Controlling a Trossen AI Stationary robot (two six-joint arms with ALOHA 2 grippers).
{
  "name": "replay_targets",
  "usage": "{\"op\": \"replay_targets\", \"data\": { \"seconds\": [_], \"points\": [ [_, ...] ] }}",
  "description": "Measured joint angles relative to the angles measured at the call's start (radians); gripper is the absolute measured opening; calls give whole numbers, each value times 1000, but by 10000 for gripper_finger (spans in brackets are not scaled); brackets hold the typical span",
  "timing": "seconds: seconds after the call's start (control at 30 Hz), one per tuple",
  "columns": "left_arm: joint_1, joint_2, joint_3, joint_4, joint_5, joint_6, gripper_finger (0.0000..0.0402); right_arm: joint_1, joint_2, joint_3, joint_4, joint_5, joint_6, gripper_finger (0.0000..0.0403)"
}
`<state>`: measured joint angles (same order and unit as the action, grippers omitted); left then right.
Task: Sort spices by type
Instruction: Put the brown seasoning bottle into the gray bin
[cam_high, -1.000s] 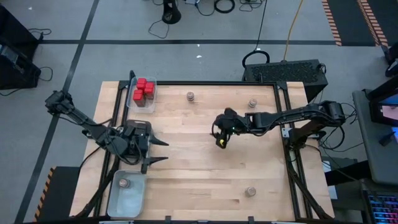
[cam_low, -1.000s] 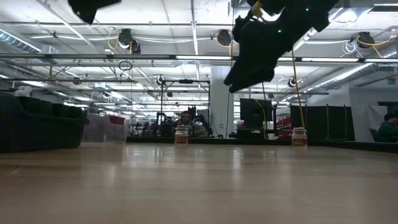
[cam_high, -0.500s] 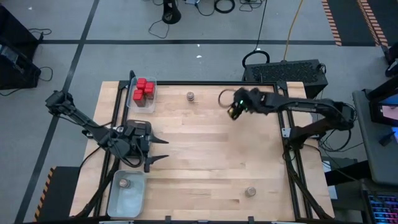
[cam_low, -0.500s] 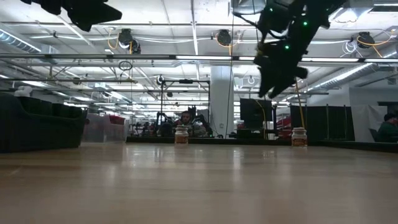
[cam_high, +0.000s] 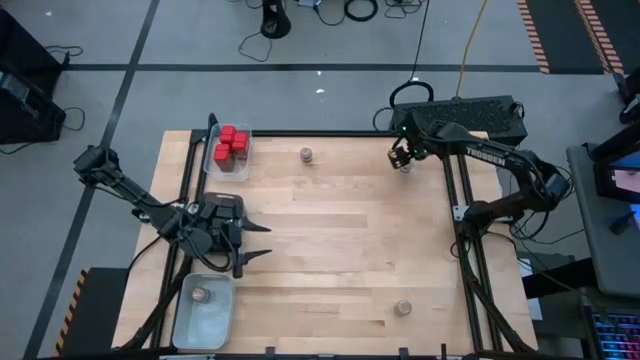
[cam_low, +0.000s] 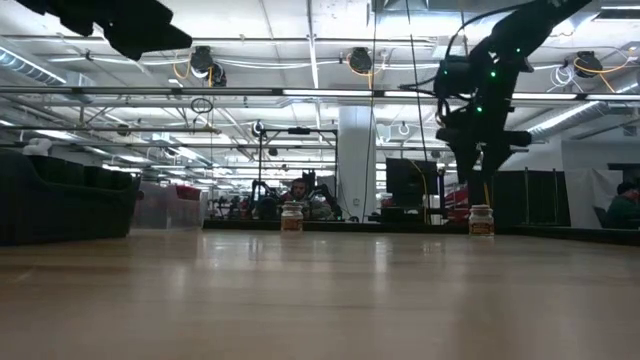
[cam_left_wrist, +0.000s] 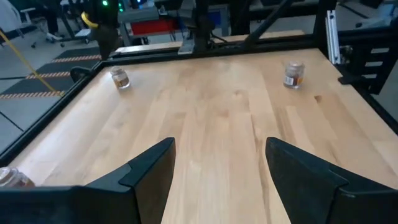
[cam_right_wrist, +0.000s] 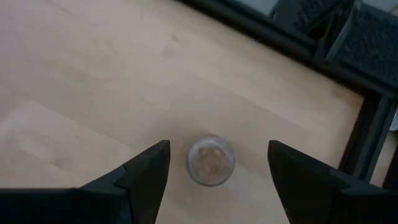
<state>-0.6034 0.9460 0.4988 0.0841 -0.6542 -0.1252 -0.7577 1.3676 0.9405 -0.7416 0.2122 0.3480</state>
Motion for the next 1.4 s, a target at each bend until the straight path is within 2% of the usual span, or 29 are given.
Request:
{"op": "replay_targets", "data": {
  "seconds": [0.3, 0.53, 0.87, 1.07, 1.2, 1.4],
  "points": [
    [0, 0, 0, 14, -5, -1, 256, -14, 37, -1, -19, -6, -21, 254],
    [0, 0, 0, 13, -5, -1, 256, -13, 38, -85, 26, -13, -23, 254],
    [0, 0, 0, 9, -5, 0, 256, 50, 6, -207, 264, -5, -21, 254],
    [0, 0, 0, 2, -5, 4, 256, 86, -1, -231, 296, 28, 7, 254],
    [1, 0, 0, 3, -5, 10, 256, 120, -1, -274, 381, 55, 23, 254],
    [1, 0, 0, 3, -5, 9, 256, 171, -1, -327, 438, 25, 3, 254]
  ]
}}
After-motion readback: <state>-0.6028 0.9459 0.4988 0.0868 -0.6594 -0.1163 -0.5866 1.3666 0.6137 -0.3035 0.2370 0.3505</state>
